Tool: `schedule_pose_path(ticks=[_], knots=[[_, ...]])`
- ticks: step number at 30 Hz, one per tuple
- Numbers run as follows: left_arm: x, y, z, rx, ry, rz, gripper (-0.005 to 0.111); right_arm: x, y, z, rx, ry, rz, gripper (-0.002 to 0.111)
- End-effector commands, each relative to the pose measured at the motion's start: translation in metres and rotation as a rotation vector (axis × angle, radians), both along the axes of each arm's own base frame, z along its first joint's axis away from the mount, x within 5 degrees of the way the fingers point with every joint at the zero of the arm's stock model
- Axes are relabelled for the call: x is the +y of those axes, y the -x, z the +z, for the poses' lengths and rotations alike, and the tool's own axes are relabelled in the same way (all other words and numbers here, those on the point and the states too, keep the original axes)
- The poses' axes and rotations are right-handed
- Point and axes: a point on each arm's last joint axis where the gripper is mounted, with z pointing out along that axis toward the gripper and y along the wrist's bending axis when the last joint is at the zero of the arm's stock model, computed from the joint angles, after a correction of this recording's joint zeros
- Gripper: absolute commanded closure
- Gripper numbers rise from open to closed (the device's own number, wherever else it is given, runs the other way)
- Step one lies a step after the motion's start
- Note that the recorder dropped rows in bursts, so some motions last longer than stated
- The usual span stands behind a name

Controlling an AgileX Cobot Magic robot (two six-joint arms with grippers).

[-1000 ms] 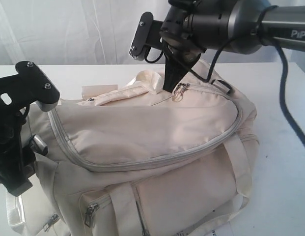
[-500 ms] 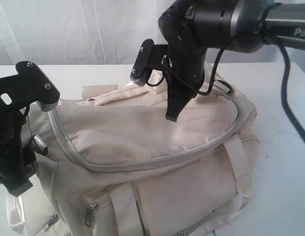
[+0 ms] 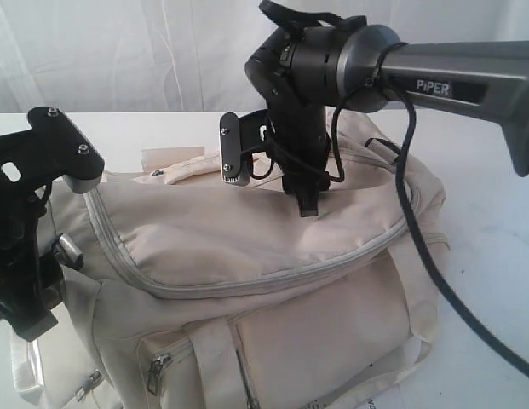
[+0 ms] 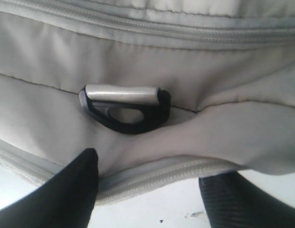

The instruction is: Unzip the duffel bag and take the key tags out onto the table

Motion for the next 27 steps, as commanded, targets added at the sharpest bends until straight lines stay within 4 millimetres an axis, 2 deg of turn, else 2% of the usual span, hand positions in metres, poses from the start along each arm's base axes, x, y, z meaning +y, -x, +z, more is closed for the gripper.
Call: schedule_pose_path(ticks=[1, 5, 14, 18, 27], knots=[[0.000, 0.005, 0.001, 0.048, 0.026, 0.024, 0.042, 0.000, -0.005, -0.009, -0.024, 0.068, 0.028, 0.051], [0.000, 0.005, 0.001, 0.048, 0.026, 0.024, 0.042, 0.002, -0.008, -0.016, -0.030, 0.074, 0.034, 0.056], [0.000, 0.005, 0.001, 0.048, 0.026, 0.024, 0.042, 0.006, -0.012, -0.012, -0.093, -0.072, -0.123, 0.108], [0.000, 0.005, 0.001, 0.048, 0.026, 0.024, 0.042, 0.004, -0.011, -0.002, -0.118, -0.102, -0.154, 0.108], [0.000, 0.005, 0.001, 0.048, 0.026, 0.024, 0.042, -0.003, -0.004, 0.037, -0.174, -0.195, -0.198, 0.108]])
